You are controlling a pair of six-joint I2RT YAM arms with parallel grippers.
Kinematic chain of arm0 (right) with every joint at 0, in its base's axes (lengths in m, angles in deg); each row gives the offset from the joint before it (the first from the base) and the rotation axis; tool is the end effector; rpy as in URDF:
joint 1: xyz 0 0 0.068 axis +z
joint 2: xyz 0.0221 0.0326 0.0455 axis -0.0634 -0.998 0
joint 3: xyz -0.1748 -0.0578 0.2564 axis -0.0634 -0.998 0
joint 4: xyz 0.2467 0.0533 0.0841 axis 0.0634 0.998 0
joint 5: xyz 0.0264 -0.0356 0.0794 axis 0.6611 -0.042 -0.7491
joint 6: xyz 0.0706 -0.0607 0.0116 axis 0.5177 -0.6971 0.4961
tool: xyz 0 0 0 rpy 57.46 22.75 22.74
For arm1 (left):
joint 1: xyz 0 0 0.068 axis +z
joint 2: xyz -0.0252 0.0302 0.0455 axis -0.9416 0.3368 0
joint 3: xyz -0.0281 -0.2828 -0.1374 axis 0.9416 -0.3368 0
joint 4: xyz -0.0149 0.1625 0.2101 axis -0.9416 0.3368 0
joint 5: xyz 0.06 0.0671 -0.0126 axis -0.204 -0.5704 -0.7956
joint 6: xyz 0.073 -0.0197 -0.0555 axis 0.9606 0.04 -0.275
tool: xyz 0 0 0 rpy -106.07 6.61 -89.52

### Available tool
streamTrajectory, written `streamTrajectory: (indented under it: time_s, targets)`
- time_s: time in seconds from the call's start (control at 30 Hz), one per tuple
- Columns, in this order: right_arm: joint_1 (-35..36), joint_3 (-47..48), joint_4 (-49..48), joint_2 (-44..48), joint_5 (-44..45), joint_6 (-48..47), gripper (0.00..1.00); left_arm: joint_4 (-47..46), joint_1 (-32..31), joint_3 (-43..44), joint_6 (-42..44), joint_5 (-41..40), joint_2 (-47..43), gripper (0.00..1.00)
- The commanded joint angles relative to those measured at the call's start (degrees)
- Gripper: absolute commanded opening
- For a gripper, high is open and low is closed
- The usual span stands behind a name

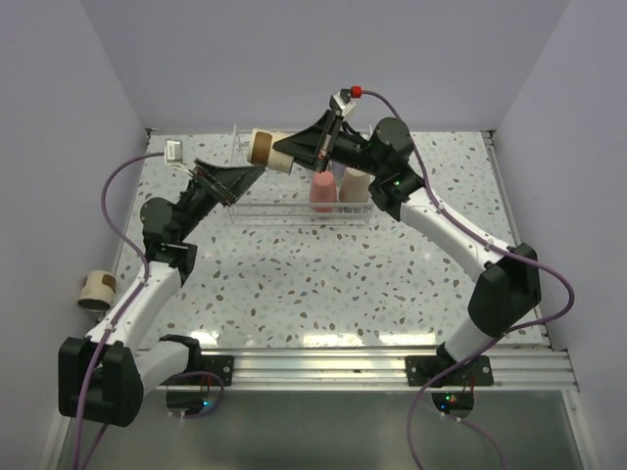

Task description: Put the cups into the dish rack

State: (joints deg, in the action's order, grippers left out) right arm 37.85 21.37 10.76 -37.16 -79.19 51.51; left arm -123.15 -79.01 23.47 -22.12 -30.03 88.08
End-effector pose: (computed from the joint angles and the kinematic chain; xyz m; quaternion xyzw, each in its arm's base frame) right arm 0.3277 0.2855 0.4722 0.0142 0.6307 0.7464 0.2121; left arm 0.2518 -0.0851 0.3934 -0.0800 0.5844 -0.6305 0.5045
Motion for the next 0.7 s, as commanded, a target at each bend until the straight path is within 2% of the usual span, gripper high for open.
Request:
streamTrajectory:
  time_s: [0.0, 0.13, 0.37, 0.67]
  targets:
    - [0.41, 1.16, -11.85, -0.29, -2.67, 5.31, 0.00, -12.13, 0.16, -0.62, -4.14, -0.01, 1.15, 1.00]
    - [0.50, -3.14, -18.73, -0.20, -2.58, 10.14, 0.00, -16.89, -0.01, -0.36, -6.25, -0.10, 2.29, 1.00]
    - [0.41, -4.03, -18.30, -0.64, -4.60, 10.06, 0.00, -24.01, -0.98, 0.69, -8.71, -0.01, 4.92, 1.00]
    - [0.50, -2.36, -11.88, -0.73, -8.64, 5.93, 0.00, -19.63, -3.79, 4.91, -2.57, -2.29, 7.83, 1.00]
